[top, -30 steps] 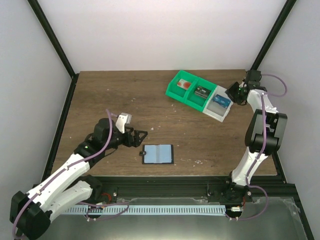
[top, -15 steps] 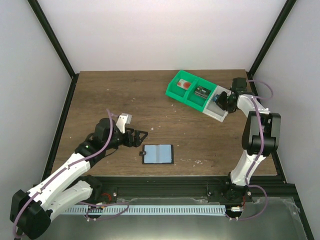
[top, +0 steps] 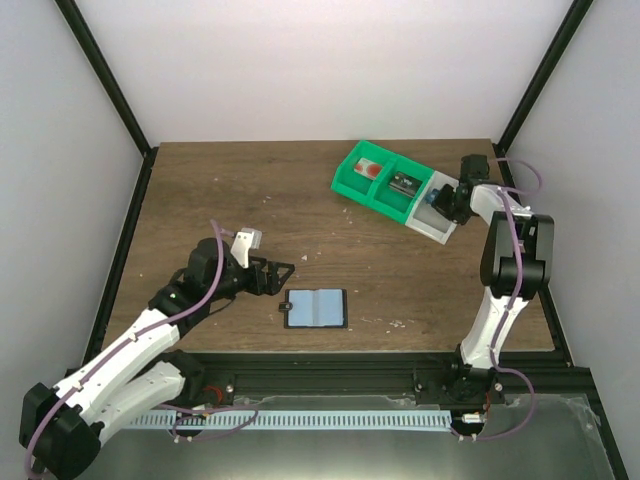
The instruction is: Take the credit cards out of the card holder
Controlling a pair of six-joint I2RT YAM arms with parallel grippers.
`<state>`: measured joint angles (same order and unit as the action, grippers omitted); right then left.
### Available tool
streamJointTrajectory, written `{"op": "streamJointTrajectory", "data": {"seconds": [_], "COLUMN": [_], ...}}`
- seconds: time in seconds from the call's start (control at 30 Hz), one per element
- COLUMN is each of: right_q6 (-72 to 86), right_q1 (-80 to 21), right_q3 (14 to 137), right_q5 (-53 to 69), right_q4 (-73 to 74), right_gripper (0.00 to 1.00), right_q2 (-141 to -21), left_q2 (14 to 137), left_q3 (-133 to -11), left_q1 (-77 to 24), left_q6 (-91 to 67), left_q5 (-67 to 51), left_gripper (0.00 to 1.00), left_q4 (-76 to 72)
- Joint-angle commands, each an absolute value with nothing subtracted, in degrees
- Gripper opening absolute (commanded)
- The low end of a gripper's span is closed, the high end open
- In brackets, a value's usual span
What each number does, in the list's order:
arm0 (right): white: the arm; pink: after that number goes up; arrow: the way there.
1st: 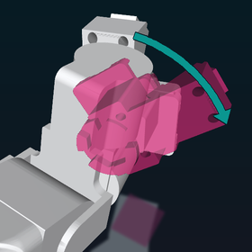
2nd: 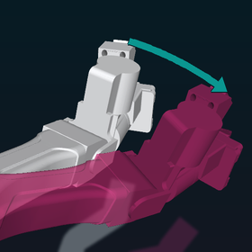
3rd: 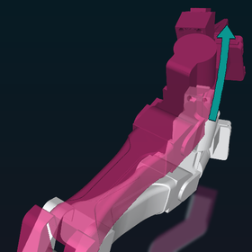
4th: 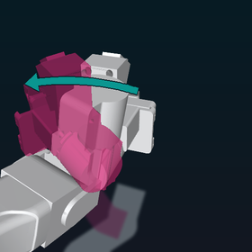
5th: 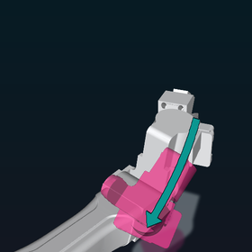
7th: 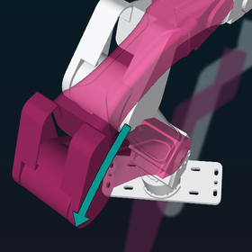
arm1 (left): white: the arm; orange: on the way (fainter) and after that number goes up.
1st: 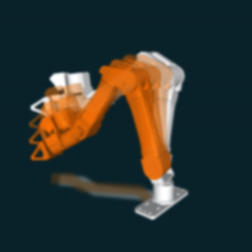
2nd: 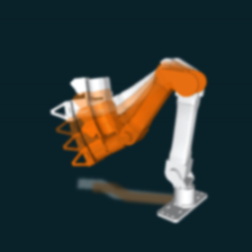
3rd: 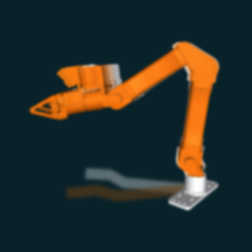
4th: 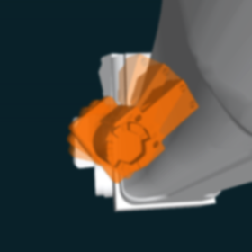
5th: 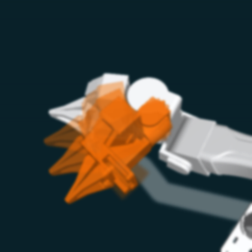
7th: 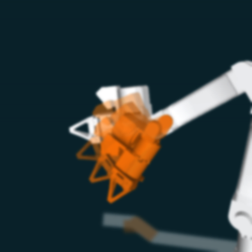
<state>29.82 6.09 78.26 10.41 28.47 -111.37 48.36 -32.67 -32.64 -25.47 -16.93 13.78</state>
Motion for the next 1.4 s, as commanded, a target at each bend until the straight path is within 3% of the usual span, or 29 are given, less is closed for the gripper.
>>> {"op": "streamJointTrajectory", "data": {"seconds": [0.0, 0.93, 1.37], "right_q6": [27.8, 26.6, 26.9], "right_q1": [5.0, 2.3, -0.4], "right_q3": [82.3, 88.9, 83.4], "right_q5": [7.5, -2.7, -1.1], "right_q4": [29.1, 31.9, 35.1], "right_gripper": [0.01, 0.01, 0.0], "right_q2": [-112.7, -119.7, -110.3], "left_q2": [47.8, 49.3, 50.9], "left_q3": [-32.2, -32.5, -32.3], "left_q1": [-32.5, -32.5, -32.5], "left_q6": [-25.6, -24.3, -26.2], "left_q5": [-16.4, -15.8, -18.4], "left_gripper": [1.0, 1.0, 1.0], "left_q4": [13.1, 13.0, 12.0]}}
